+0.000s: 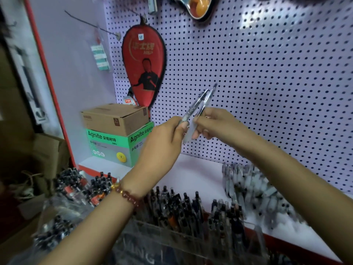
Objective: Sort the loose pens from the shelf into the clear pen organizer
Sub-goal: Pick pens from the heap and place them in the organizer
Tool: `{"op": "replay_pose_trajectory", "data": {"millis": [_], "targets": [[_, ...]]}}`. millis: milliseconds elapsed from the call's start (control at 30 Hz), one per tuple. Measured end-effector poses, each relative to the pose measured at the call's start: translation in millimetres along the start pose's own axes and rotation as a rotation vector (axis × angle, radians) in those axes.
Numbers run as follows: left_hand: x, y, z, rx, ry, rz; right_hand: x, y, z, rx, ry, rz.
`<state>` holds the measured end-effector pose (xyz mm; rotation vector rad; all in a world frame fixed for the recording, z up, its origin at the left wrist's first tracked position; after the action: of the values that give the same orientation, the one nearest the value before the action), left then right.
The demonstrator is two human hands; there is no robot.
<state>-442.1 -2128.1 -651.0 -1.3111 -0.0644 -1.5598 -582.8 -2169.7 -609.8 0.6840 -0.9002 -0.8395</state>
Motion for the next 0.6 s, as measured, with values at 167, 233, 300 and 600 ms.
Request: {"op": "replay_pose_trajectory", "data": {"millis": [167, 233, 300, 600], "targets": [[-19, -5, 35, -0.178, 0.035, 0.052, -33, 33, -32, 0.066, 0.08, 0.089], [-35, 6, 49, -0.113, 0.025, 0.011, -40, 35, -48, 0.065, 0.167, 0.054], [-53, 18, 64, -0.044, 0.025, -0.016, -46, 33, -67, 0.071, 0.21, 0.014], [-123, 55, 115, 0.026, 0.191, -0.028, -88, 31, -126, 0.422, 0.146, 0.003]]}}
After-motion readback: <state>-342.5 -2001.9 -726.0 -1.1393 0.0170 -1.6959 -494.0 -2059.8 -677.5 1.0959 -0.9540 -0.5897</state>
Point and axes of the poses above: each hand's wrist, its own x-axis towards the middle knuckle, its own z-axis out of the back of the hand, y = z × x, the point moved 2 cm from there along x, towards the middle knuckle, and after that the axes turned 7 degrees about -y, right-handed, at the moved point
